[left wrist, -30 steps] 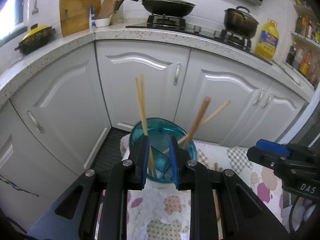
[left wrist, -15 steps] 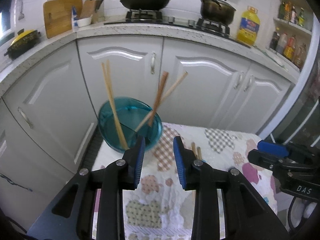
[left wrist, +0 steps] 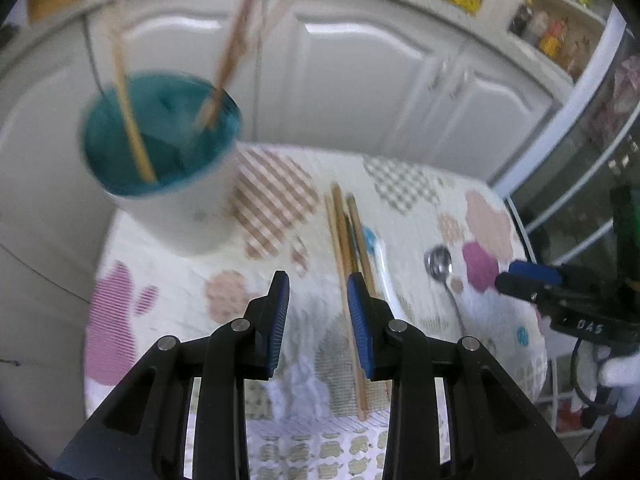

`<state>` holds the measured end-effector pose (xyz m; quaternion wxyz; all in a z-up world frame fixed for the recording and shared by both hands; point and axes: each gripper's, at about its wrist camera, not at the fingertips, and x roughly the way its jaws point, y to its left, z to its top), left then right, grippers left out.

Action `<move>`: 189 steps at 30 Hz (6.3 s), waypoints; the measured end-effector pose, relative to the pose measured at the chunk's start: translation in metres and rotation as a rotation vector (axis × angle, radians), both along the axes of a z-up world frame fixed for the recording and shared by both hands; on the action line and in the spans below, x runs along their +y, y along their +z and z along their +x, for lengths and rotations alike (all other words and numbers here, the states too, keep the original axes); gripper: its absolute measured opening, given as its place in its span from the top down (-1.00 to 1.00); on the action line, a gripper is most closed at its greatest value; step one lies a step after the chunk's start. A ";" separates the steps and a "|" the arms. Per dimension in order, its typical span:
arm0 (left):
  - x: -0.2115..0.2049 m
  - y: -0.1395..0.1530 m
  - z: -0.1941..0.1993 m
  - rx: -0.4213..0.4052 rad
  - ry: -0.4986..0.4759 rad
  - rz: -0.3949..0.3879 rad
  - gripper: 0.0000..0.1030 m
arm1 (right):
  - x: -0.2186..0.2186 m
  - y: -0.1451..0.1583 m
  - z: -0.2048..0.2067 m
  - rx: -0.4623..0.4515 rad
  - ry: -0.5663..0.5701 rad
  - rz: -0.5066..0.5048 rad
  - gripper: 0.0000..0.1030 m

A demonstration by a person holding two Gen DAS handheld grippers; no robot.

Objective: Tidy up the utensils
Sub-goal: 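Move both open tools back over the remaining utensils, then grasp a wooden chopstick with the left tool while the right tool grasps the metal spoon, then carry the chopstick in the left tool over the cup while the right tool carries the spoon there, then open both tools to drop the chopstick and metal spoon into the cup, then move both open tools back over the remaining utensils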

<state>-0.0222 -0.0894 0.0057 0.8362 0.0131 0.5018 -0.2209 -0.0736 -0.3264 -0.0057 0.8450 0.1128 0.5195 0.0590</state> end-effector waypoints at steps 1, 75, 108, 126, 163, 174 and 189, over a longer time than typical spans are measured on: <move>-0.006 -0.008 0.003 0.019 -0.015 0.005 0.44 | -0.002 -0.003 0.001 0.006 0.000 0.004 0.16; -0.035 -0.085 0.058 0.167 -0.166 0.188 0.62 | -0.025 -0.082 0.078 0.042 0.197 0.175 0.43; 0.058 0.054 0.000 -0.091 0.008 -0.024 0.87 | 0.002 0.017 0.012 -0.104 0.218 0.204 0.94; 0.101 0.103 -0.019 -0.161 0.056 -0.119 0.88 | 0.041 0.048 0.015 -0.154 0.247 0.237 0.94; 0.125 0.140 0.093 -0.350 0.236 -0.041 0.88 | 0.185 0.087 0.176 -0.435 0.257 -0.107 0.94; 0.126 0.114 0.092 -0.300 0.276 -0.039 0.88 | 0.186 0.055 0.155 -0.319 0.305 -0.088 0.91; 0.131 0.117 0.080 -0.276 0.295 -0.041 0.63 | 0.167 0.062 0.140 -0.262 0.294 -0.014 0.47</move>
